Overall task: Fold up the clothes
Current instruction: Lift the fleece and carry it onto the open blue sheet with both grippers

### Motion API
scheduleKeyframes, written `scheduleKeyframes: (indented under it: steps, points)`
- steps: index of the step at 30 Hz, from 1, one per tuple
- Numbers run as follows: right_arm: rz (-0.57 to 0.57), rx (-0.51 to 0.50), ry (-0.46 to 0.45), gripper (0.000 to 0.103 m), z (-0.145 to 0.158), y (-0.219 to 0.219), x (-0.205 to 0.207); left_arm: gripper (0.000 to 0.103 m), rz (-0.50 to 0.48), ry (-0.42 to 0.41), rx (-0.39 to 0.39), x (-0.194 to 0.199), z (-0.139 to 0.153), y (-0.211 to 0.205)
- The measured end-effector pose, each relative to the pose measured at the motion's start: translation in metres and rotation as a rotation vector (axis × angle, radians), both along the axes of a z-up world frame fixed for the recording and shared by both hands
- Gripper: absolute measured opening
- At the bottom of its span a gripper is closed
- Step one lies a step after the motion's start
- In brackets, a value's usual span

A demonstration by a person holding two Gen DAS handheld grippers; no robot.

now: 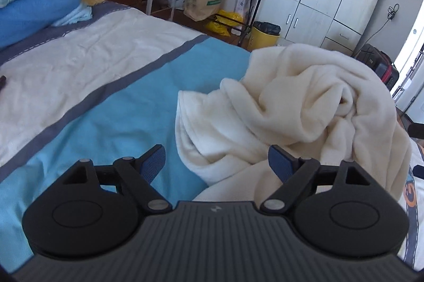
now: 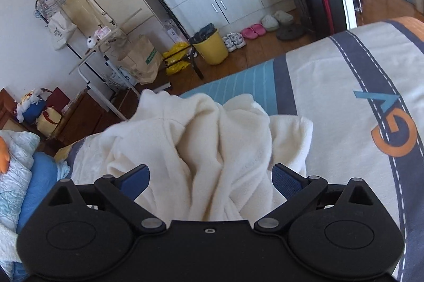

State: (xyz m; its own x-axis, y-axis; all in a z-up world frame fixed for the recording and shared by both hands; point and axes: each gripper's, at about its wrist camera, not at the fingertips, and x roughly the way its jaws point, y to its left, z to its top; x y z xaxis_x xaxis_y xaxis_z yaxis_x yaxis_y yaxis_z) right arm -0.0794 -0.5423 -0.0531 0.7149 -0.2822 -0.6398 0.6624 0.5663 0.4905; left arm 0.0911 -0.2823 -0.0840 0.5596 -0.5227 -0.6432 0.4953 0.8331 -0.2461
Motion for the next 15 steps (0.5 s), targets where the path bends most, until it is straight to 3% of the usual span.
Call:
scheduleKeyframes:
  steps: [6, 11, 14, 15]
  points:
    - [0.04, 0.048, 0.027, 0.101, -0.011, -0.002, 0.006, 0.085, -0.125, -0.028, -0.061, -0.016, 0.006, -0.009]
    - [-0.027, 0.188, -0.071, 0.099, -0.023, -0.017, -0.004, 0.085, -0.23, -0.051, -0.113, -0.029, 0.011, -0.016]
    - [-0.028, 0.299, -0.151, 0.08, -0.036, -0.028, -0.008, 0.085, -0.298, -0.077, -0.137, -0.039, 0.015, -0.026]
    - [-0.028, 0.3, -0.144, 0.067, -0.038, -0.028, -0.006, 0.084, -0.323, -0.097, -0.13, -0.043, 0.016, -0.035]
